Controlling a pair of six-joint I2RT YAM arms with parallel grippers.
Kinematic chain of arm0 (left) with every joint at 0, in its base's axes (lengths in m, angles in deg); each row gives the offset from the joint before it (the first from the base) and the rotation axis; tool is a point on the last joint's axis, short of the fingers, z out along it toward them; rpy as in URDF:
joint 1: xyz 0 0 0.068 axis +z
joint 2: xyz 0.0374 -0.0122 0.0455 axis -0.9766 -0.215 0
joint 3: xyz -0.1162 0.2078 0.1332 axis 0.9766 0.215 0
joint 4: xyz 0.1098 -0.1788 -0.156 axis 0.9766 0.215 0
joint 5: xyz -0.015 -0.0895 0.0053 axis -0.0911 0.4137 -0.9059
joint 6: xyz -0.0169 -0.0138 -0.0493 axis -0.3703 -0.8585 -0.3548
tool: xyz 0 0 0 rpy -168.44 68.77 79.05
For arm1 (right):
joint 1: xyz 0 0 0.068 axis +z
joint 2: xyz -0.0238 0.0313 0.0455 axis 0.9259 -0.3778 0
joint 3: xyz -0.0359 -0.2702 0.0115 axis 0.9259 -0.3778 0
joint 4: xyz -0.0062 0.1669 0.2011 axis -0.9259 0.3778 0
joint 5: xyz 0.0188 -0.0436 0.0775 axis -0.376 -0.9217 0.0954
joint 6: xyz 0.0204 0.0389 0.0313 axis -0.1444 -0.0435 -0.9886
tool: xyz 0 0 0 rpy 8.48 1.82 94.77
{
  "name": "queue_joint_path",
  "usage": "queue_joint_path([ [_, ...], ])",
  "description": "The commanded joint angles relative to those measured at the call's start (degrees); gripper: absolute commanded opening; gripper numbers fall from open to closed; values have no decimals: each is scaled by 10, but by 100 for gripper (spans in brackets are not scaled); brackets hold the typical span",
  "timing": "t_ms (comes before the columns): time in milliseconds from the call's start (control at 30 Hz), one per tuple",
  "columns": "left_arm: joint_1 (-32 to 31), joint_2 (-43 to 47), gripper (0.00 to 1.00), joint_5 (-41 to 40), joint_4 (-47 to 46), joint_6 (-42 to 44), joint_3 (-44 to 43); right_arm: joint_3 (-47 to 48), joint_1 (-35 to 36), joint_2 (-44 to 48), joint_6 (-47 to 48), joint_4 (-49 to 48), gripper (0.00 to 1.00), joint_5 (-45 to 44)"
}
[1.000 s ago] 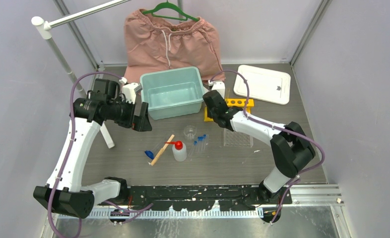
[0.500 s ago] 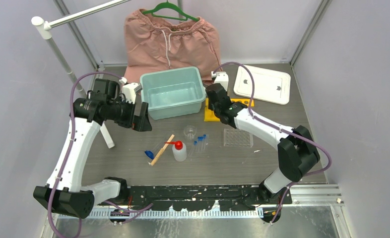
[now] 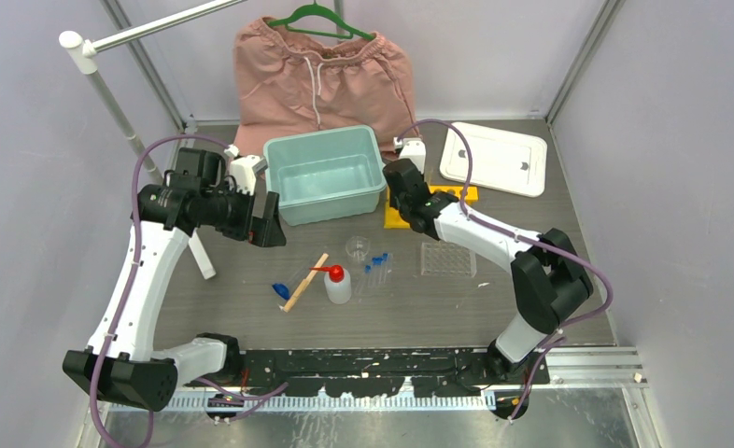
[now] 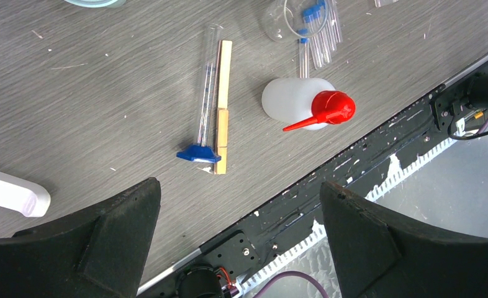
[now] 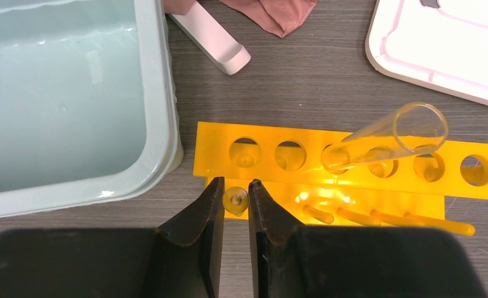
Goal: Organize the chemistry lab equipment
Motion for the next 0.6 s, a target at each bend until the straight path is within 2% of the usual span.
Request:
queue_joint_path([
  [0,3,15,100,4,-19,5,-8,3,-3,-9,-5,-25,1,-5],
  [567,2,13,100,4,-20,6,-11,7,-3,41,-2,0,1,4],
])
